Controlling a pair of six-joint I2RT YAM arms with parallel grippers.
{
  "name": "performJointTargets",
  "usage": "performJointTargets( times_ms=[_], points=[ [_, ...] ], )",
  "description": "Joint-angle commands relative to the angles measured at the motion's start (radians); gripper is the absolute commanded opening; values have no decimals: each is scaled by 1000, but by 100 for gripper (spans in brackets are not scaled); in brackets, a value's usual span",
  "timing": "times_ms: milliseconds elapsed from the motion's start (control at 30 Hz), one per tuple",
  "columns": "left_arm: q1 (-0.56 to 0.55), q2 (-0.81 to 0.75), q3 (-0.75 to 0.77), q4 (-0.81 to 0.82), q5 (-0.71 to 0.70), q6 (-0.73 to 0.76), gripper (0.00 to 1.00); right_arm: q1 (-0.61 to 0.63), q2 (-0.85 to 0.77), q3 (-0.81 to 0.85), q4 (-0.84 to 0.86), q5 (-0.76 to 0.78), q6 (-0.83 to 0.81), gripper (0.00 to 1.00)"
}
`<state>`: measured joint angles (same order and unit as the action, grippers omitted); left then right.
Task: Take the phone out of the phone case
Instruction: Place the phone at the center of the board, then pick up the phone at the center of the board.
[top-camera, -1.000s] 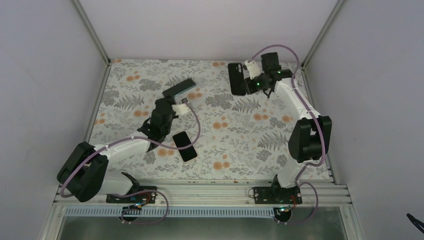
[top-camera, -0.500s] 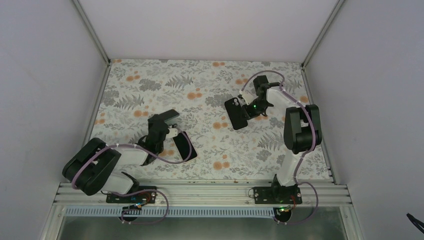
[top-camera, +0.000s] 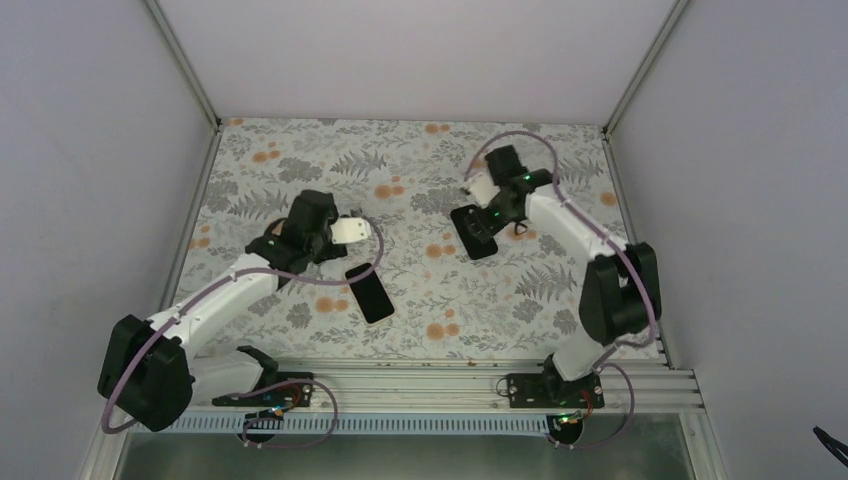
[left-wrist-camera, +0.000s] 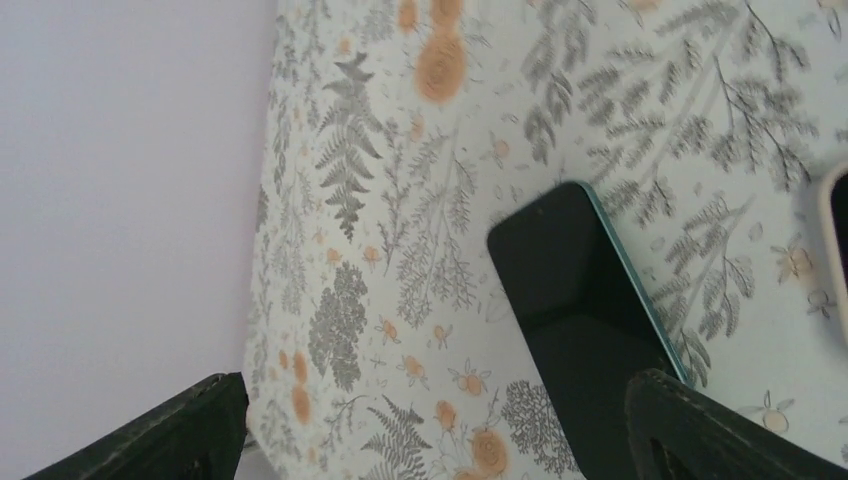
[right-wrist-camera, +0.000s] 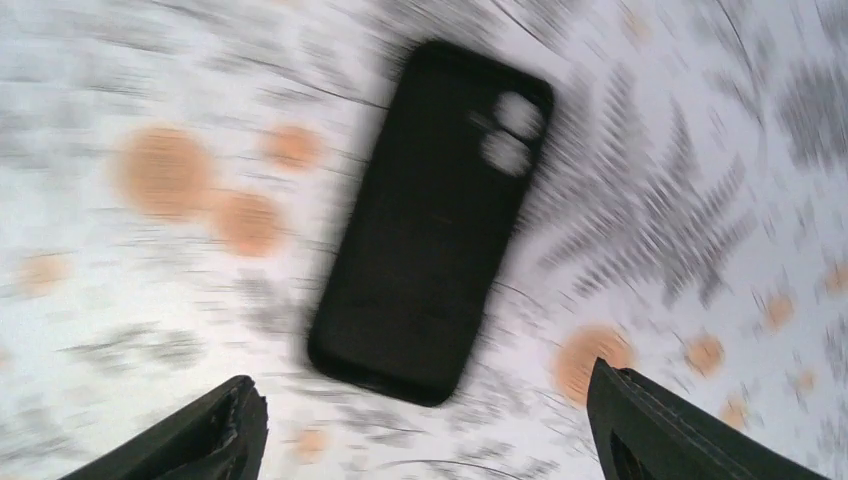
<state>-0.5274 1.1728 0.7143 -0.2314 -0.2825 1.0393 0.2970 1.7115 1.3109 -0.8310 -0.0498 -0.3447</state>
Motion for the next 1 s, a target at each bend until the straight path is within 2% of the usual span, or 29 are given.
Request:
performJointTargets(
  times_ms=[0, 133, 300, 367, 567, 667, 833, 967],
  points=[
    [88, 36, 174, -259, 240, -157, 93, 250, -135, -54, -18, 23, -83, 83],
    [219, 80, 382, -370, 506, -267, 96, 447, -135, -62, -27, -44, -83, 86],
    [380, 125, 542, -409, 691, -372, 100, 601, -12, 53, 12, -79, 10, 90],
    [414, 130, 560, -404, 702, -394, 100, 638, 50, 98, 26, -87, 35, 96],
    [446, 111, 498, -330, 605, -443, 100, 727, 197, 187, 133, -16, 160, 100],
    [456, 97, 466, -310, 589, -457, 100, 754, 263, 235, 183, 128, 266, 100],
    [461, 86, 453, -305, 589, -479, 100, 756, 240, 201, 298, 80, 353, 100],
    [464, 83, 445, -305, 577, -477, 100, 758, 241, 201, 339, 244, 494, 100]
  ],
)
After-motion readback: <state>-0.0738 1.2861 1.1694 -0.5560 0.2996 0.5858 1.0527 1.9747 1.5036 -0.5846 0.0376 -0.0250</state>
